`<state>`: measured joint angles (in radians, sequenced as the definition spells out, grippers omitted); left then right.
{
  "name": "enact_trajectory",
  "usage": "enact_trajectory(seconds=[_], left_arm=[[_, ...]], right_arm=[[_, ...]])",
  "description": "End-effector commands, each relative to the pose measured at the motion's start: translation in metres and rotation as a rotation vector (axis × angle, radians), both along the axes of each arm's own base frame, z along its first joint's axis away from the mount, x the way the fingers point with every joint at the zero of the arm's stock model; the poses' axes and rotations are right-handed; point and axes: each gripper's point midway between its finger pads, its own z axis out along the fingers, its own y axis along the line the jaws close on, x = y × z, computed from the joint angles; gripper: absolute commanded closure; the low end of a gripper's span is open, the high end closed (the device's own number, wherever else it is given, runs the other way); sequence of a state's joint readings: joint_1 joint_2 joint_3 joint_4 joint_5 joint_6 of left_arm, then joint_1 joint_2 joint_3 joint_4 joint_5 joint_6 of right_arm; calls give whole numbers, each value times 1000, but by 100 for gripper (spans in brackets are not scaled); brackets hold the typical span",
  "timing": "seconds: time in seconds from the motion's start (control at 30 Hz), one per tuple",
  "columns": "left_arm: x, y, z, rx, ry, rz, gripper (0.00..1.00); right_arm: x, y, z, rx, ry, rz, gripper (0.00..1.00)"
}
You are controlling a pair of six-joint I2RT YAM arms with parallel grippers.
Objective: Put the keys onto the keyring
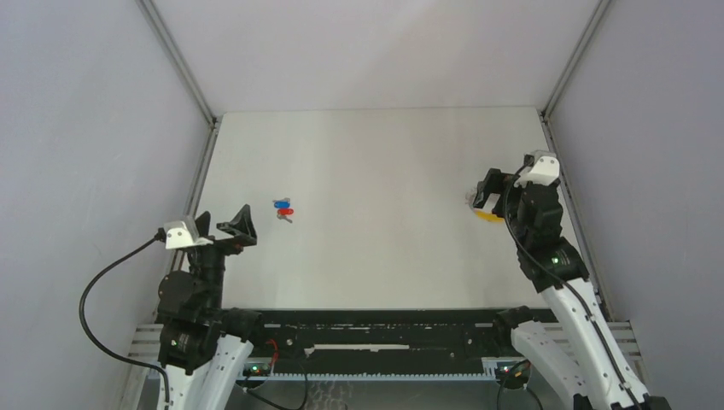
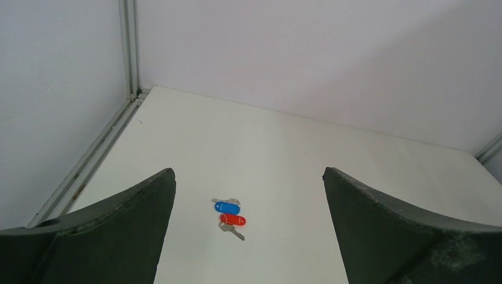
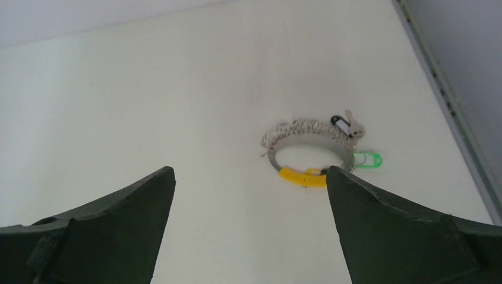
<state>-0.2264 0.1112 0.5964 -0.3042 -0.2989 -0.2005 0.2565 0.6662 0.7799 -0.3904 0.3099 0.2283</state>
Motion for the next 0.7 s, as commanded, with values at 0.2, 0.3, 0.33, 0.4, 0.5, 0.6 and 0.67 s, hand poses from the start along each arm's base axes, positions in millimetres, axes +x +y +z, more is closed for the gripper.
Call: enact_trajectory(seconds=[0.2, 0.3, 0.33, 0.4, 0.5, 0.6, 0.67], left_arm=[[16, -37, -4, 12, 101, -184, 0], [22, -40, -6, 21, 124, -193, 0], [24, -41, -6, 22, 125, -195, 0], [27, -42, -7, 28, 131, -199, 0], [30, -43, -10, 43, 139, -205, 0], [30, -42, -12, 54, 144, -198, 0], [30, -40, -13, 56, 143, -190, 0]], right_arm=[[21, -22, -67, 342, 272, -65, 0], [26, -41, -90, 431, 304, -137, 2], [28, -47, -96, 463, 308, -154, 2], [32, -56, -107, 527, 312, -181, 4], [41, -71, -122, 598, 293, -209, 6], [47, -84, -138, 680, 294, -235, 9], [50, -92, -153, 728, 310, -246, 12]])
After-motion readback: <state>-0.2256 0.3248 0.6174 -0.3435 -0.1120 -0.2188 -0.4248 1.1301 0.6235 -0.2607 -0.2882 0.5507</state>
